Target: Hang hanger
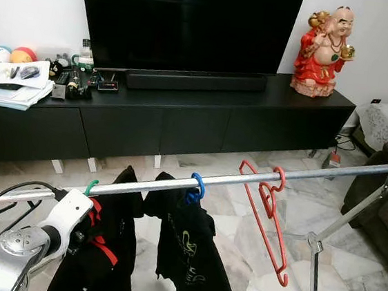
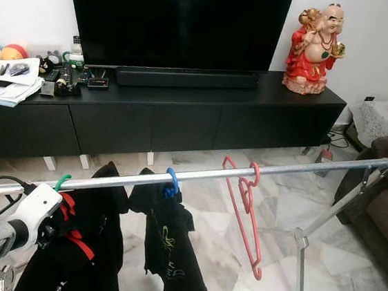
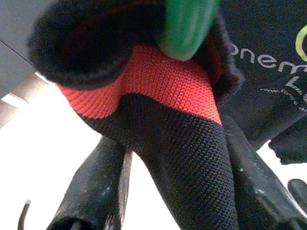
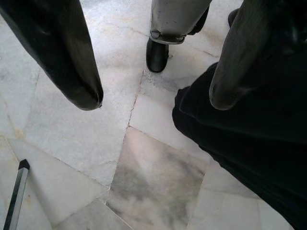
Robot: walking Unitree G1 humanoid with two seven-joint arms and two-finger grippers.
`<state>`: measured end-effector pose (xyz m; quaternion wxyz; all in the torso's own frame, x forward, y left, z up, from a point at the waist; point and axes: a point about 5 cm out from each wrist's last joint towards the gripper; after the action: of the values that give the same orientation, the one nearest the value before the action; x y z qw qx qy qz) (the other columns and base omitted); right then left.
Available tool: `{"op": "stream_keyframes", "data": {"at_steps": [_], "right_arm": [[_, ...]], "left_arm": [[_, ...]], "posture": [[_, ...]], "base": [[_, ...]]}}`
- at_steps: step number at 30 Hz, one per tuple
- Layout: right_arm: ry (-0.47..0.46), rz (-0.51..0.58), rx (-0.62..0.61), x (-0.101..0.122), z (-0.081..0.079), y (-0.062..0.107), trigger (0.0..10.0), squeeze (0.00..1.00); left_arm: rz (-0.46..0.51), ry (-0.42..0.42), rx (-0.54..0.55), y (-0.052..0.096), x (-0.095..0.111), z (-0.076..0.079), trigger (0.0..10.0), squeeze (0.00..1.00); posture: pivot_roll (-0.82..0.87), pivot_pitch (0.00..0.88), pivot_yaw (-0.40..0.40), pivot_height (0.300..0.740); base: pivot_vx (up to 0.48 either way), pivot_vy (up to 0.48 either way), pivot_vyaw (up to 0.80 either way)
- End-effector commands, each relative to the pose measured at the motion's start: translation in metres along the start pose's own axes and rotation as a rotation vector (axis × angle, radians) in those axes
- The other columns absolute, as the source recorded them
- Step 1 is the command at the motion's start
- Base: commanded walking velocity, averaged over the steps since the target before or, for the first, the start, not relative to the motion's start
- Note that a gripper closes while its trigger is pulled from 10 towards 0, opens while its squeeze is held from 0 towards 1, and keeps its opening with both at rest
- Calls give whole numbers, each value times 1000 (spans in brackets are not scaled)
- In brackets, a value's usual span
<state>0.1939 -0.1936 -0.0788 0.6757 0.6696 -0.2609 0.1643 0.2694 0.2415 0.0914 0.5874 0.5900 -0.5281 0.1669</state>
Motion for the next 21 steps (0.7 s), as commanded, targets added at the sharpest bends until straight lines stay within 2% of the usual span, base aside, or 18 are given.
{"op": "stream_keyframes", "data": {"at_steps": [1, 21], "right_arm": [[7, -4, -4, 0, 2, 0, 10000, 0], [16, -5, -4, 0, 2, 0, 10000, 0]], "left_arm": [[-9, -11, -7, 2, 1, -2, 0, 0], [-19, -69, -38, 2, 5, 4, 0, 0]], "posture": [[126, 19, -28, 740], [125, 18, -30, 740]], "base": [[0, 0, 0], [0, 0, 0]]}}
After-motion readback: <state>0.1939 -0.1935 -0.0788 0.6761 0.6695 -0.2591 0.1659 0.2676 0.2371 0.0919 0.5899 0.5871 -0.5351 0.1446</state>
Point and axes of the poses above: a point about 5 cm out from each wrist's last joint towards the gripper, its own y axis pointing back from the gripper into the wrist, its own x axis along the axis of the wrist's last joint, z = x × y
